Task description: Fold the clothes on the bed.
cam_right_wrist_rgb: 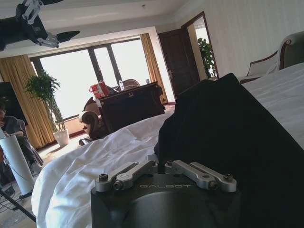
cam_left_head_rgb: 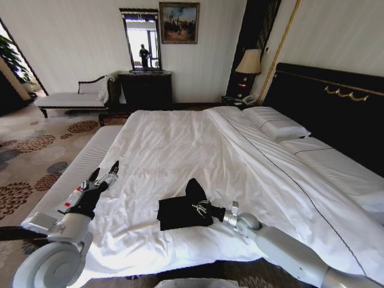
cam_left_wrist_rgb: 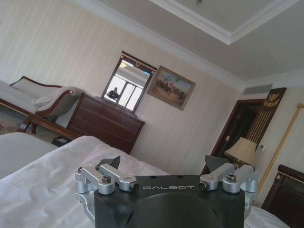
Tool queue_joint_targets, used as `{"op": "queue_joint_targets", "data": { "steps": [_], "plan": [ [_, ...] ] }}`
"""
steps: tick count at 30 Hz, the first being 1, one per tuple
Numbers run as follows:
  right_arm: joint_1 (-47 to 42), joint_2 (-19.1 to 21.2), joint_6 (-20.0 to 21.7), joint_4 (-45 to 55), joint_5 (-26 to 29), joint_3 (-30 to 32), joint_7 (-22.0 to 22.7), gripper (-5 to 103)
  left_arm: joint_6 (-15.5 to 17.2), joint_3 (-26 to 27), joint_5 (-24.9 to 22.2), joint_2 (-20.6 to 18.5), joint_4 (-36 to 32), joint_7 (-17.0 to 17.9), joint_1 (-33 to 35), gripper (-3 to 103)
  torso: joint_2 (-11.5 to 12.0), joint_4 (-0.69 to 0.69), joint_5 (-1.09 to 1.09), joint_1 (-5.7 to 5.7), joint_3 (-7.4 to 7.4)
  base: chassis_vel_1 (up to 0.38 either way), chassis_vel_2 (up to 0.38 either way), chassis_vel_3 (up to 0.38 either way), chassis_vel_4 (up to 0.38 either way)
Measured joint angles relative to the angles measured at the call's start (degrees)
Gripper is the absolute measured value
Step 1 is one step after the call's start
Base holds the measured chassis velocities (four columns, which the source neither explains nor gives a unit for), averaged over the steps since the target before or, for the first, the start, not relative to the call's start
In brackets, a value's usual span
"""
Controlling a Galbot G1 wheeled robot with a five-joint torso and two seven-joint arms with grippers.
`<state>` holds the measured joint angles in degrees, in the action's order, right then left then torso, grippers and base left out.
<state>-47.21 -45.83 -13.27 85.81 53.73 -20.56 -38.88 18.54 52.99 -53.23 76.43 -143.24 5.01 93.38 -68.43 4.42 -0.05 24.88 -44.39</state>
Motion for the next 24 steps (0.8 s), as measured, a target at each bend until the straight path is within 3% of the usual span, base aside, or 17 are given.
{"op": "queue_joint_targets", "data": {
  "steps": [24],
  "plan": [
    [8.9, -6.2, 1.4, -6.5, -0.9, -11.6, -3.0, 1, 0.1, 2.2, -0.3, 0.8, 0.0, 0.2, 1.6, 100, 0.0, -0.01, 0.00, 0.00, 0.00, 0.000, 0.000, 0.000, 0.000]
  ]
}}
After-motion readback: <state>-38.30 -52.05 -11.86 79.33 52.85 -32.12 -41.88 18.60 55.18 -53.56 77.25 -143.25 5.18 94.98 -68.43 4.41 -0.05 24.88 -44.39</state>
